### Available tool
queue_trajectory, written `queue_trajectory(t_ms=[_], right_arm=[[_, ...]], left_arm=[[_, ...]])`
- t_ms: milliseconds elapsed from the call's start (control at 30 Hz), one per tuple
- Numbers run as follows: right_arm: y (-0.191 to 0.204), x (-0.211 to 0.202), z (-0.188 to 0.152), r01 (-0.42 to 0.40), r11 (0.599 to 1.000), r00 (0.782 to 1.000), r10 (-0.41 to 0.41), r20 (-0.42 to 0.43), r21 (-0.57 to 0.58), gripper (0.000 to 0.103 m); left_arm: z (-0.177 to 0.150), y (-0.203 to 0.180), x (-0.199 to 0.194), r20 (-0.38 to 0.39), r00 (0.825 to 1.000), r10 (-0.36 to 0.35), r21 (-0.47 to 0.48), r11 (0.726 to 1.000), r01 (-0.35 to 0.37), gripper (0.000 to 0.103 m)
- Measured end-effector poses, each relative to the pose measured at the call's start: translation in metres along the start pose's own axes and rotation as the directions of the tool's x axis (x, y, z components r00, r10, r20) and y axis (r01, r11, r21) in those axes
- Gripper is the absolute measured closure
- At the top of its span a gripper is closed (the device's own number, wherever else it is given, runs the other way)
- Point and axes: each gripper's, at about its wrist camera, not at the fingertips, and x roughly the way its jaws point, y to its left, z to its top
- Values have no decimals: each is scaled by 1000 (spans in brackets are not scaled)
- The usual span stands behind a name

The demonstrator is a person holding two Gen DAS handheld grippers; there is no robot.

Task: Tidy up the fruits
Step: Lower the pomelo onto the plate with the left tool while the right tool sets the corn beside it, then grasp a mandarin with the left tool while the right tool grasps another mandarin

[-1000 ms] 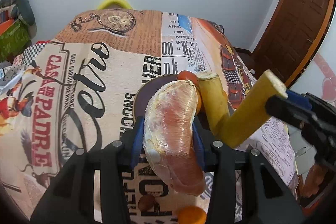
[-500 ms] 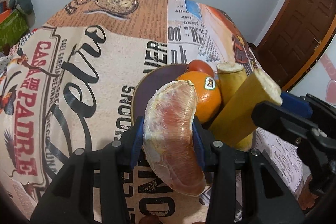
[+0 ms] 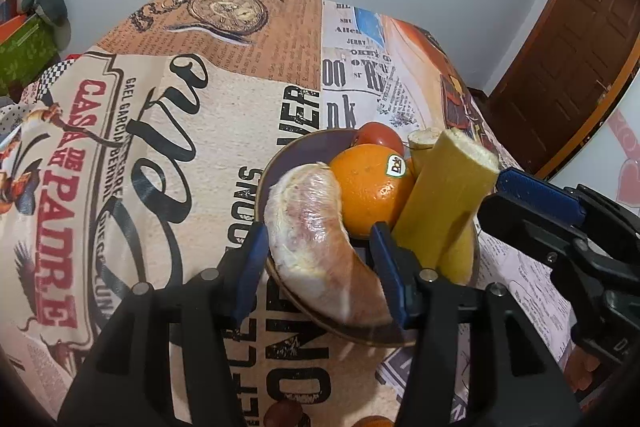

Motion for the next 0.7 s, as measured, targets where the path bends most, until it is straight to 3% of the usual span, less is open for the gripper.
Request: queue_trajectory(t_ms=[433, 700], right_arm=[[2, -41, -19, 52, 999, 999, -52, 13, 12, 63], [10, -83, -36, 87, 996, 995, -89, 53, 35, 51]], left_arm=[[-15, -16, -67, 76, 996, 38, 56, 998, -42, 50], [-38, -26, -121, 128, 990, 61, 81, 994, -72, 47]])
